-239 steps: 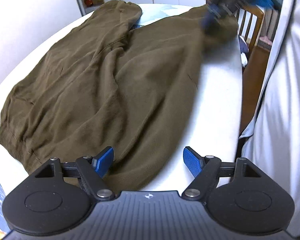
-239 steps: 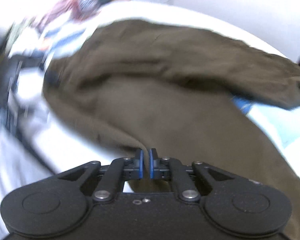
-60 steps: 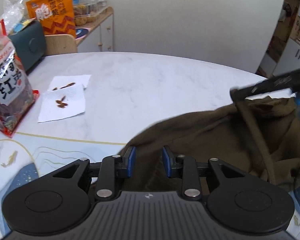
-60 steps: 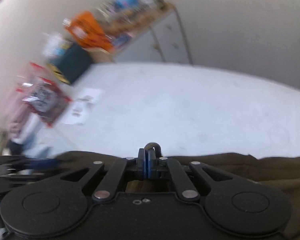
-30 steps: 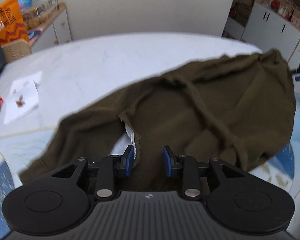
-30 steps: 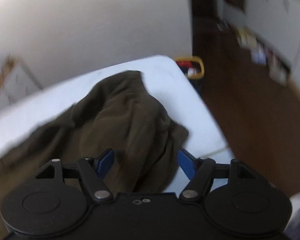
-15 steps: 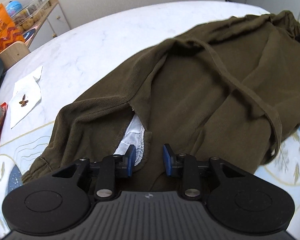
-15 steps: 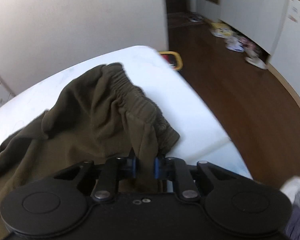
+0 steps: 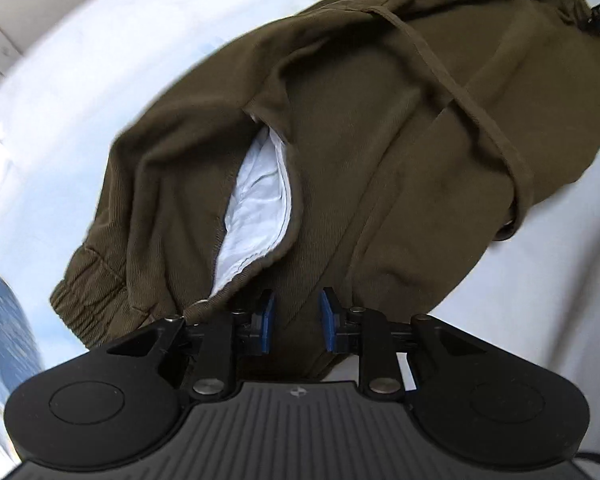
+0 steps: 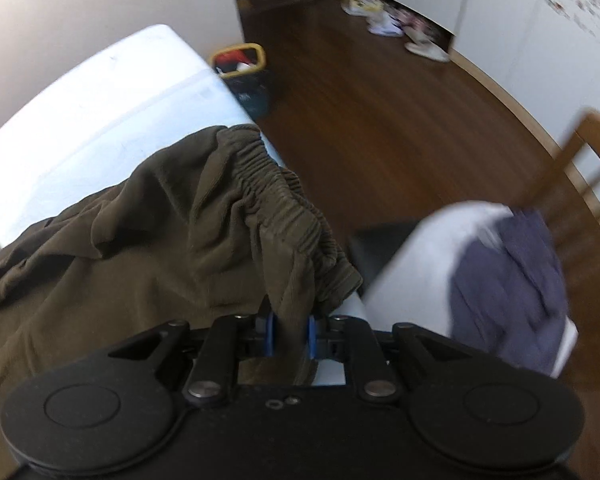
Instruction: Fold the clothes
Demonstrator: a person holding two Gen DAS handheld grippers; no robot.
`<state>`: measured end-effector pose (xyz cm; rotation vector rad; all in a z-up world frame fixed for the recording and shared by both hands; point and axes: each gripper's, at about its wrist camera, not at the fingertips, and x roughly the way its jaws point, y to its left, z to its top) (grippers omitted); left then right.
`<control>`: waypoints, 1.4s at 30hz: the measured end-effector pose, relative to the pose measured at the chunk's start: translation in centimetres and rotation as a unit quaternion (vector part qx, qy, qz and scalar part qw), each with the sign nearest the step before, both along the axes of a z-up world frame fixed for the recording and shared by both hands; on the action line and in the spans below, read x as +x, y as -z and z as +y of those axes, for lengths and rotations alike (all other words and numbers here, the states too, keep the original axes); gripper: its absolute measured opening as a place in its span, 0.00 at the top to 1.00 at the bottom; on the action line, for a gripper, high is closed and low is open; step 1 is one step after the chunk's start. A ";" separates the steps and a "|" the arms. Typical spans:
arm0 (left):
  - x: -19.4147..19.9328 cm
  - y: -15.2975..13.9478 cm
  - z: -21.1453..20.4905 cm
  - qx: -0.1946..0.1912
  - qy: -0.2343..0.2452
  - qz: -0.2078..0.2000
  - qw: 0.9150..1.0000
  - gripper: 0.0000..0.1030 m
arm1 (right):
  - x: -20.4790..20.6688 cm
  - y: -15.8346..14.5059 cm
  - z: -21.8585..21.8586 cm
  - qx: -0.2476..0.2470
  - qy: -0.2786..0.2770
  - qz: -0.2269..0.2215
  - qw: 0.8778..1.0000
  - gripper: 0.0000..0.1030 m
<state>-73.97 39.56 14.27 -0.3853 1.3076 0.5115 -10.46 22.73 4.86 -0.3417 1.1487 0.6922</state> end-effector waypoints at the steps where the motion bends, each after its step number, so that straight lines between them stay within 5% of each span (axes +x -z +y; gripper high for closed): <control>1: -0.4 0.0 -1.0 -0.016 0.005 -0.002 1.000 0.78 | -0.4 0.0 -1.3 0.001 0.001 -0.001 1.000 0.00; 7: -0.6 -1.9 -2.4 0.016 0.010 -0.055 0.998 0.77 | -3.8 -3.4 -4.7 -0.011 -0.037 -0.048 0.998 0.00; 9: 0.1 -3.0 -1.6 0.029 0.010 -0.092 0.995 0.77 | -5.3 -4.8 -3.9 0.015 -0.065 -0.058 0.996 0.00; 13: 3.5 -2.1 0.2 0.059 0.043 -0.101 0.992 0.77 | -8.8 -7.0 -1.1 0.061 -0.134 -0.073 0.986 0.00; 18: 7.3 -0.5 2.5 0.063 0.029 -0.127 0.989 0.77 | -14.8 -3.9 6.5 0.053 -0.252 -0.068 0.964 0.00; 24: 6.8 1.0 6.5 0.012 -0.075 -0.167 0.983 0.77 | -16.9 -0.5 12.5 0.034 -0.303 -0.047 0.951 0.00; 33: 8.3 1.4 4.9 0.027 -0.074 -0.154 0.985 0.77 | -13.5 1.1 20.5 0.032 -0.278 -0.055 0.958 0.00; 37: 7.7 1.3 4.8 0.023 -0.078 -0.151 0.985 0.77 | -13.4 2.0 20.8 0.024 -0.279 -0.064 0.958 0.00; 42: 7.4 1.4 4.8 0.024 -0.081 -0.154 0.985 0.77 | -11.6 -4.2 14.8 0.081 -0.240 -0.100 0.962 0.00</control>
